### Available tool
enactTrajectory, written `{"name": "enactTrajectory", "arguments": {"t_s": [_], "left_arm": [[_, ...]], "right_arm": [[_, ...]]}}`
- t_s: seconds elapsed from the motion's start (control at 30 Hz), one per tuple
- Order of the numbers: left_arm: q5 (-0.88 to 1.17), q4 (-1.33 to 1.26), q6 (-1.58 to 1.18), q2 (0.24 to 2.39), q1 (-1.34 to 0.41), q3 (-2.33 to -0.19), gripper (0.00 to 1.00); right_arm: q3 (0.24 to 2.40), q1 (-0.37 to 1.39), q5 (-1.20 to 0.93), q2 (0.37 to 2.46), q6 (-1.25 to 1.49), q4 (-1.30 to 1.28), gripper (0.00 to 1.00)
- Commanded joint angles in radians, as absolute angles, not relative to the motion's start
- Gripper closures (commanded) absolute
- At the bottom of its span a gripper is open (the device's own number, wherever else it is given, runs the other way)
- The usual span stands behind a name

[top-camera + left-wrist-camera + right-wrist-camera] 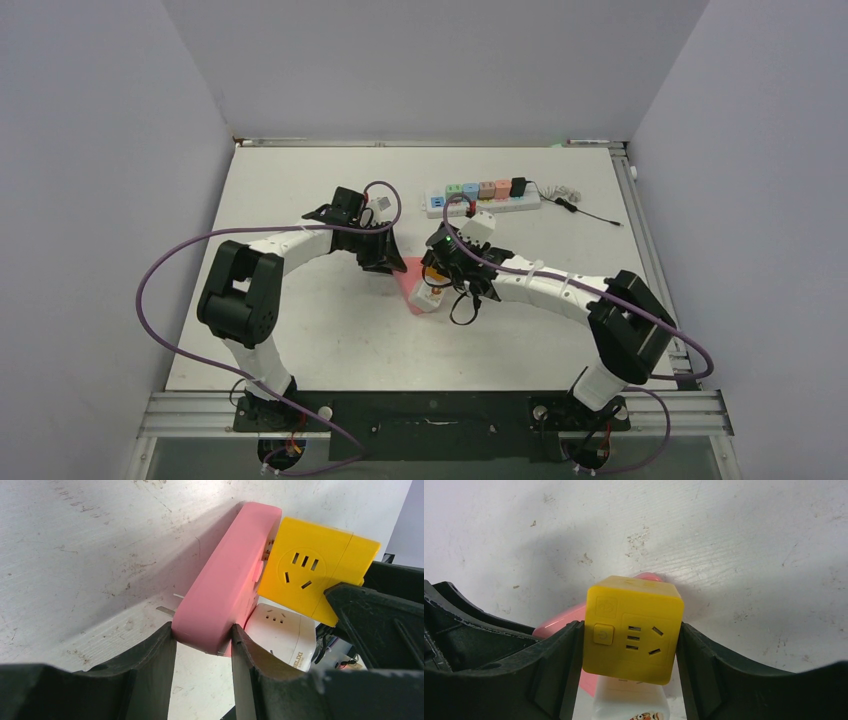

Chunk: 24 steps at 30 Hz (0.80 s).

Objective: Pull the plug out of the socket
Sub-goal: Remove the plug from the socket.

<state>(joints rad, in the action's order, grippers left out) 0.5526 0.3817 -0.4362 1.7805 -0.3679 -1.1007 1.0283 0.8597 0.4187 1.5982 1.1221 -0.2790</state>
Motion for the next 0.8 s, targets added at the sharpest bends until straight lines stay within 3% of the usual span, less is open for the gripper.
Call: {"name": "enactTrajectory", "arguments": {"t_s": [0.0, 0.37, 0.77], "left_arm": [[0.403, 0.416, -0.371, 1.781, -0.365, -1.112, 1.0], [0.404, 0.419, -0.371, 1.781, -0.364, -1.114, 1.0], [0.401, 0.424, -0.368, 1.787, -0.357, -1.117, 1.0]], "right_arm": [[1.095, 0.896, 0.523, 1.611, 1.074, -0.36, 0.95], [1.071, 0.887, 0.47, 1.588, 1.077, -0.314, 0.95], [0.899, 0.777, 0.323, 1.501, 1.109, -0.177, 0.95]]}}
